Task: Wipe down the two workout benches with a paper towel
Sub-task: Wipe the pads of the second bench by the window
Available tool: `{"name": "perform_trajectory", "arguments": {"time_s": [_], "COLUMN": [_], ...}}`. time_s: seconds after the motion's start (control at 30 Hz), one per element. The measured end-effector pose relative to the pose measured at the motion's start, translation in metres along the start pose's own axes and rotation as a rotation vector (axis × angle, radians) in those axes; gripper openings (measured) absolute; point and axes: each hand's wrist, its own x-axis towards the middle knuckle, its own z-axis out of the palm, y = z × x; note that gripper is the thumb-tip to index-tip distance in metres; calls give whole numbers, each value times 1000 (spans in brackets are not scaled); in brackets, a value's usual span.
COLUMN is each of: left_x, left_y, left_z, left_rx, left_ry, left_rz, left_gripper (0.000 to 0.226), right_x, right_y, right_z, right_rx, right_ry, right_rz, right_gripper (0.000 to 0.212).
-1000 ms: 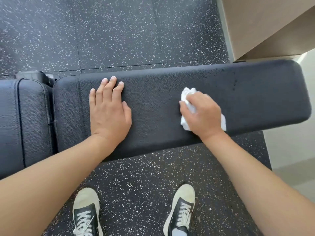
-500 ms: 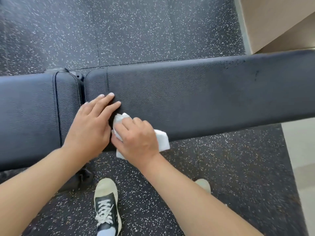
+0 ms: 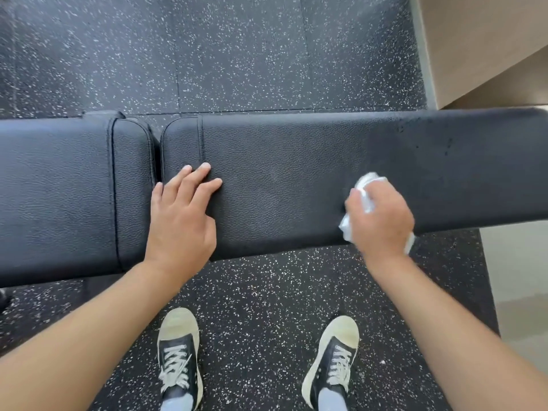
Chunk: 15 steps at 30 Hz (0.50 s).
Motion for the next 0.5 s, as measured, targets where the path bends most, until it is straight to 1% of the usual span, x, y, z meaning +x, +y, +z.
{"name": "perform_trajectory", "arguments": {"time_s": [0.03, 0.1, 0.17, 0.23, 0.27, 0.33, 0.4, 0.43, 0.5], "left_x": [0, 0, 2, 3, 3, 6, 11, 14, 18], "left_y": [-1, -6, -11, -13, -13, -11, -6, -2, 8], "left_z": [-1, -2, -4, -5, -6, -9, -12, -12, -8], "left_rx": [6, 20, 23, 2, -1, 16, 52, 92, 207], "left_ry": [-5, -25, -38, -45, -49, -48, -32, -28, -56], "left_rz": [13, 50, 72, 64, 62, 58, 70, 111, 263], "left_gripper": [59, 59, 59, 56, 56, 57, 55, 54, 51], "right_x": [-10, -32, -57, -71, -72, -65, -44, -27, 15], "right_y": [-23, -74, -124, -154, -158, -144, -113, -94, -49], "right_z": [9, 34, 58, 70, 72, 72, 60, 54, 40], "right_rx": [-4, 2, 35, 86, 112, 123, 111, 104, 71], "right_ry": [-9, -3, -13, -47, -53, -50, -42, -31, 8], "right_rz": [-71, -284, -473, -537, -550, -629, -730, -745, -669], "right_gripper": [33, 31, 23, 18, 17, 18, 18, 20, 22]}}
